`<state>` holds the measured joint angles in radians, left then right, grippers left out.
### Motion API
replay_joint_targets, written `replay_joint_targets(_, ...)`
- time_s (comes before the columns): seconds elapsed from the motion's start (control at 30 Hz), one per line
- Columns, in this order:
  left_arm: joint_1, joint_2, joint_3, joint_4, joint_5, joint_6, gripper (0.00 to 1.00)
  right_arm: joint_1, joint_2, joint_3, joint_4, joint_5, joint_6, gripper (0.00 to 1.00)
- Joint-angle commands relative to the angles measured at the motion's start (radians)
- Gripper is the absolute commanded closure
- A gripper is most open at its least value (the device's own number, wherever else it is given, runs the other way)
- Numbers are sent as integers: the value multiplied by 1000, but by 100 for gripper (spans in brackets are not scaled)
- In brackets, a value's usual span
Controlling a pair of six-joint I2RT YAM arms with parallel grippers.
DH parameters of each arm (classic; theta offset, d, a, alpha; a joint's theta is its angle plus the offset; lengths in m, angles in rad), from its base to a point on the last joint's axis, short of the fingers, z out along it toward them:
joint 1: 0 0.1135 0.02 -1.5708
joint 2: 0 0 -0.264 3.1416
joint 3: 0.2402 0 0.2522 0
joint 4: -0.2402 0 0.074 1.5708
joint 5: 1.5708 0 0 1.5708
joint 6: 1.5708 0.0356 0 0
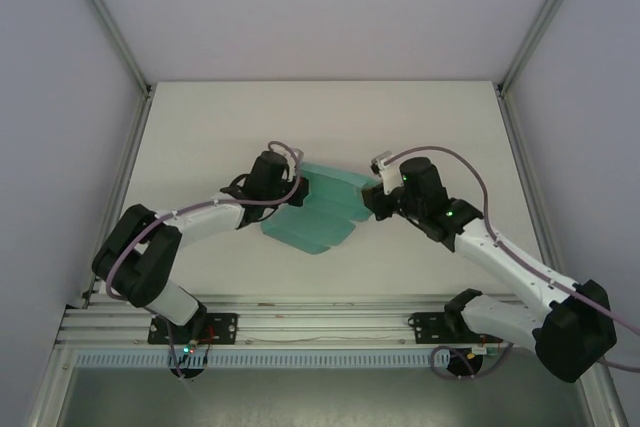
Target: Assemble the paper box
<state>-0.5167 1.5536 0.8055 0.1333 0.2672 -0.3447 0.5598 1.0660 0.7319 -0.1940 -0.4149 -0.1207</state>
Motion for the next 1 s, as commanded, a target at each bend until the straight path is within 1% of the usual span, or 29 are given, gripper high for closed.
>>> replay_joint_targets(0.0, -13, 51, 64, -92, -201, -44, 100, -3, 4, -33, 90, -28, 7, 100)
replay_joint_targets(0.07, -27, 81, 97, -128, -296, -67, 100, 1, 15, -42, 108, -29, 17, 100)
replay_joint_targets(0.17, -49, 110, 121, -135, -386, -91, 100, 11, 23, -45, 114, 19, 24, 100)
replay_joint_targets(0.23, -59, 132, 143, -177, -500, -131, 100, 23, 22, -46, 120, 52, 23, 100)
replay_joint_targets(0.3, -62, 161, 183, -262, -609, -180, 100, 34, 18, -49, 122, 70, 13, 100)
replay_joint_targets(0.33, -63, 172, 202, -294, -637, -195, 100, 37, 20, -52, 126, 70, 13, 100)
replay_joint_targets(0.4, -64, 190, 224, -327, -660, -202, 100, 44, 25, -57, 137, 85, 17, 100)
replay_joint_targets(0.5, -65, 199, 231, -329, -650, -223, 100, 49, 38, -57, 149, 104, 22, 100)
replay_joint_targets(0.57, -65, 196, 232, -329, -636, -216, 94, 50, 38, -61, 167, 114, 24, 100)
replay_joint_targets(0.6, -65, 191, 222, -308, -613, -192, 94, 50, 37, -62, 174, 117, 25, 100)
replay_joint_targets(0.67, -65, 162, 179, -228, -533, -111, 93, 49, 40, -55, 174, 129, 23, 100)
replay_joint_targets(0.73, -65, 113, 116, -131, -406, -24, 85, 47, 47, -47, 163, 131, 14, 100)
replay_joint_targets(0.77, -64, 92, 88, -89, -369, -12, 76, 47, 51, -48, 159, 122, 4, 100)
replay_joint_targets(0.8, -59, 72, 63, -53, -317, 2, 71, 44, 59, -50, 157, 100, -11, 100)
replay_joint_targets(0.9, -46, 51, 38, -32, -264, 17, 65, 36, 81, -62, 145, 30, -48, 100)
replay_joint_targets(0.97, -43, 50, 30, -29, -263, 26, 61, 33, 81, -73, 143, -1, -73, 100)
